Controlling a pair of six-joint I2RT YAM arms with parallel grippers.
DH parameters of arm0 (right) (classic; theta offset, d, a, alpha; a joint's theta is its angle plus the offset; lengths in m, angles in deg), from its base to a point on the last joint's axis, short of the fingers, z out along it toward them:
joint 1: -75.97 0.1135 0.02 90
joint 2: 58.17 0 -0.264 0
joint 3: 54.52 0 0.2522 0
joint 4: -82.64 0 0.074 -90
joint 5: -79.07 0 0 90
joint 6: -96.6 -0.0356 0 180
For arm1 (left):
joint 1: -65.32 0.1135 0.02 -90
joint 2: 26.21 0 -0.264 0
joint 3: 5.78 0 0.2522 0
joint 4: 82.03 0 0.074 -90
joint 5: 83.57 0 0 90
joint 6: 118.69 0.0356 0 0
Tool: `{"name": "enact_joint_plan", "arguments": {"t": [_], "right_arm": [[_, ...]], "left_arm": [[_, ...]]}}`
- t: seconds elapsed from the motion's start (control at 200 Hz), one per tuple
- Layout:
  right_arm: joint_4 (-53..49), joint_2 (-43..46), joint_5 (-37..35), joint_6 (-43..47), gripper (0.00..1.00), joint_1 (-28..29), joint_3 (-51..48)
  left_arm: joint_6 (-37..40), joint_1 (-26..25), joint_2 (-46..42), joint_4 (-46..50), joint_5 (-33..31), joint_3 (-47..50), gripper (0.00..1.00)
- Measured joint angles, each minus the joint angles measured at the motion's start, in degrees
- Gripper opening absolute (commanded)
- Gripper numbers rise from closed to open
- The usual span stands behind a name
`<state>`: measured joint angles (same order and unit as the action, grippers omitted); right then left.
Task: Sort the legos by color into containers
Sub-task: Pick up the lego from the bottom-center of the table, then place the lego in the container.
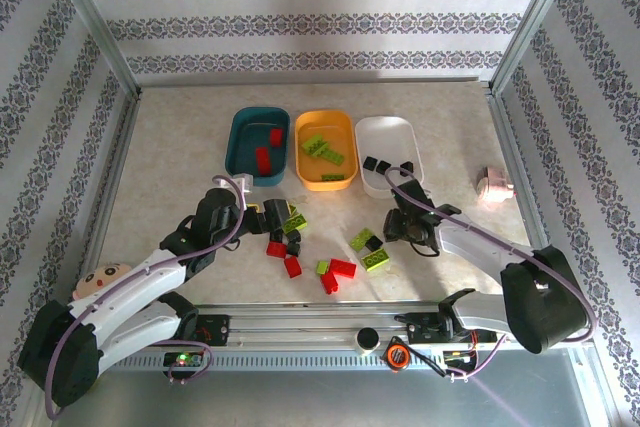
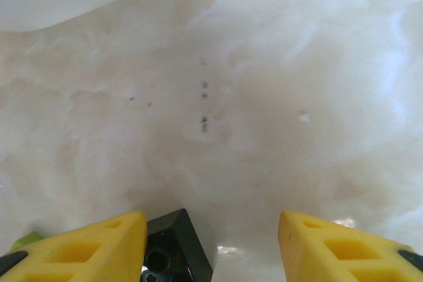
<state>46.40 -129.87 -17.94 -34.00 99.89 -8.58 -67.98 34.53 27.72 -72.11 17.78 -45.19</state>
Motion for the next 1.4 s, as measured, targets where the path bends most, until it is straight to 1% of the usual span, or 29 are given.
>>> {"name": "enact_joint_plan", "arguments": {"t": [0.055,0.125,0.21,0.27,0.375,0.51,0.685,0.8,0.859,0.964,1.024,1.089,1.209,1.399], "right_arm": [[-0.48,1.05,0.24,0.63,0.66,0.0,-0.15],[-0.48,2.47,0.39,1.09,0.7,2.1,-0.11],[-0.46,2.49,0.9,1.07,0.71,4.66,0.11],[-0.44,1.22,1.25,0.96,0.7,5.11,0.33],[-0.44,-2.34,1.2,0.42,0.65,5.07,0.72],[-0.55,-5.4,0.59,0.39,0.54,4.66,1.38],[-2.4,-6.36,0.09,0.7,0.36,3.89,2.34],[-1.64,-5.25,0.81,1.86,0.28,3.54,2.45],[-0.74,-3.72,1.31,2.51,0.26,3.54,2.51],[-0.48,1.16,2.12,4.61,0.25,3.17,3.43],[-0.48,3.37,2.45,6.16,0.25,2.49,5.81],[-0.22,3.43,2.8,7.52,0.26,1.44,9.79],[2.8,-1.36,3.1,9.49,0.26,-0.83,18.25],[6.56,-17.97,3.37,11.13,0.28,-4.35,29.79]], "left_arm": [[0.0,0.0,0.0,-0.02,-0.07,0.37,1.0],[0.0,0.0,0.0,0.02,-0.07,0.94,1.0],[0.0,0.0,0.0,0.0,-0.24,1.25,1.0],[-0.02,0.0,0.0,0.02,-0.33,1.33,1.0],[-0.02,0.0,-0.07,0.0,-0.5,1.4,1.0],[-0.02,0.0,-0.66,0.33,-0.81,1.44,1.0],[-0.02,0.0,-2.84,0.87,-1.62,1.44,1.0],[-0.02,0.0,-4.61,1.31,-2.62,1.79,1.0],[-0.02,0.0,-5.77,1.44,-2.84,2.25,1.0],[-0.02,0.0,-7.72,1.84,-3.3,2.95,1.0],[-0.02,0.0,-8.66,2.12,-3.76,3.17,1.0],[0.0,0.0,-9.18,2.45,-4.13,3.21,1.0],[-0.02,0.0,-9.31,2.78,-4.35,3.39,1.0],[-0.31,0.0,-9.33,3.26,-4.35,4.66,1.0]]}}
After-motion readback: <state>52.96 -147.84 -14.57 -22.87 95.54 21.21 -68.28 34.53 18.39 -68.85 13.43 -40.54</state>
